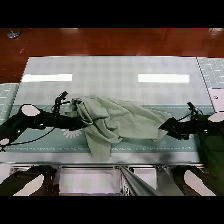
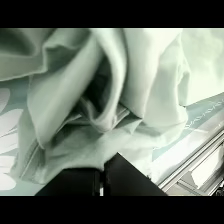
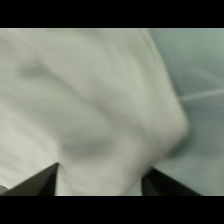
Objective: Fold the shirts.
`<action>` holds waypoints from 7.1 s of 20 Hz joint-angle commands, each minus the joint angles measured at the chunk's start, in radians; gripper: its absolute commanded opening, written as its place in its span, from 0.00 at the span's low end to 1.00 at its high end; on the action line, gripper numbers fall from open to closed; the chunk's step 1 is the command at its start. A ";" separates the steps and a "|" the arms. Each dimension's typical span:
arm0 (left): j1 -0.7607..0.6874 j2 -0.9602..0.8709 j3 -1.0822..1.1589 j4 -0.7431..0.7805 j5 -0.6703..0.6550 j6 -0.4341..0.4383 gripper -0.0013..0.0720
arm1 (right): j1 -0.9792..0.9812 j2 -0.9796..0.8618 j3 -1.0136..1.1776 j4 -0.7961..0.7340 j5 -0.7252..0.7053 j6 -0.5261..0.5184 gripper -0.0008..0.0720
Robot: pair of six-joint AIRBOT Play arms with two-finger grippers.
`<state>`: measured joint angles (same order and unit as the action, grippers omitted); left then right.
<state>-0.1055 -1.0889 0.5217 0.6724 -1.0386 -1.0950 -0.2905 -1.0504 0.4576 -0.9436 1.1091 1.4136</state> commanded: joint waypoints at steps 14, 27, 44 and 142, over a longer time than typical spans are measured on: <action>0.247 0.150 1.194 -0.143 -0.134 -0.082 0.05 | 0.105 0.177 1.306 0.025 0.299 0.012 0.03; 0.251 0.466 1.320 0.577 -0.319 -0.285 0.05 | 0.105 0.518 1.219 -0.053 0.643 0.115 0.03; 0.077 -0.259 0.656 0.241 0.171 -0.322 0.28 | 0.099 -0.320 0.502 0.449 -0.229 -0.187 0.87; 0.184 -0.363 0.756 0.494 -0.146 -0.327 0.05 | -0.013 -0.469 0.858 -0.065 0.232 -0.097 0.03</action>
<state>0.0574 -1.4391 1.2793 1.1088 -1.0115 -1.4693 -0.2939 -1.4933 1.3121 -0.9356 1.1542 1.3594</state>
